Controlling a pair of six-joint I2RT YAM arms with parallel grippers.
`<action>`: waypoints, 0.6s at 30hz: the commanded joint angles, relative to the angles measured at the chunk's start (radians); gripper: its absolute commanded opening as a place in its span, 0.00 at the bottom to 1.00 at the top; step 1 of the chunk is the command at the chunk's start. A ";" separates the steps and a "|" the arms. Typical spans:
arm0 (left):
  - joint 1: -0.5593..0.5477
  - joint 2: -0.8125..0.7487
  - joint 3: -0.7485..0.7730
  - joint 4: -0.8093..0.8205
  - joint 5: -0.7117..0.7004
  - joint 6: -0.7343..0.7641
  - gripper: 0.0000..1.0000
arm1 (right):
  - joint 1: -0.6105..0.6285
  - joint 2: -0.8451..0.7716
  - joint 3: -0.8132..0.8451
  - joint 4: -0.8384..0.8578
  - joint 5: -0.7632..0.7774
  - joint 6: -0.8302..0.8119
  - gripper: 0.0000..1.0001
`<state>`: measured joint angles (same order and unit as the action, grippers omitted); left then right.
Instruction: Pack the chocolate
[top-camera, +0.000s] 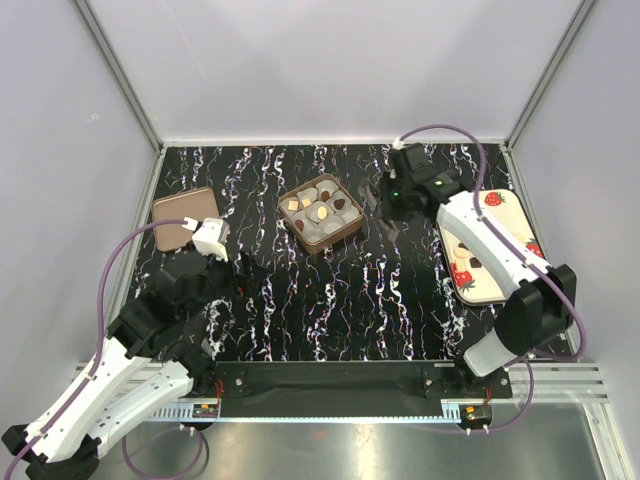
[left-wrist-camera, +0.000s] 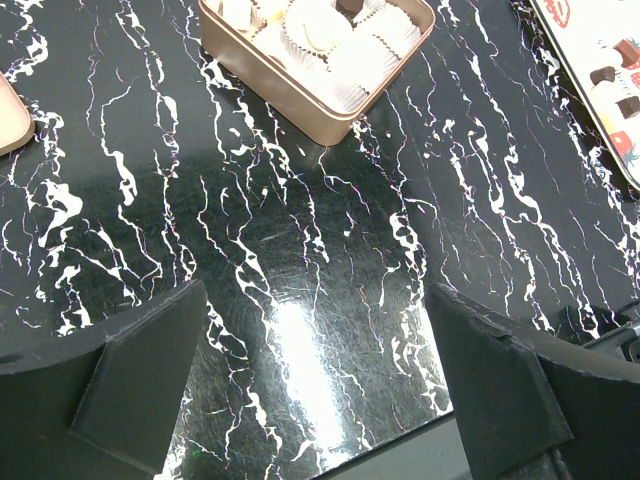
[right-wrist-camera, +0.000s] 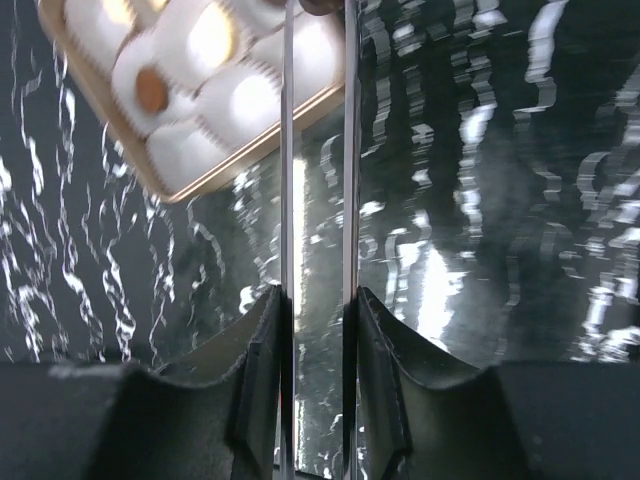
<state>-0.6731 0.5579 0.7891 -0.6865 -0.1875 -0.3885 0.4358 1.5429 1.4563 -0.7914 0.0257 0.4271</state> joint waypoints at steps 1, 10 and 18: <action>0.001 -0.012 -0.004 0.041 -0.007 0.010 0.99 | 0.082 0.054 0.056 -0.006 0.056 0.039 0.30; 0.001 -0.012 -0.002 0.042 -0.006 0.011 0.99 | 0.176 0.128 0.087 -0.016 0.088 0.041 0.30; 0.001 -0.015 -0.004 0.045 -0.004 0.011 0.99 | 0.182 0.145 0.065 -0.012 0.097 0.041 0.32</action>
<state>-0.6731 0.5560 0.7891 -0.6861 -0.1875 -0.3885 0.6071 1.6855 1.4994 -0.8177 0.0902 0.4541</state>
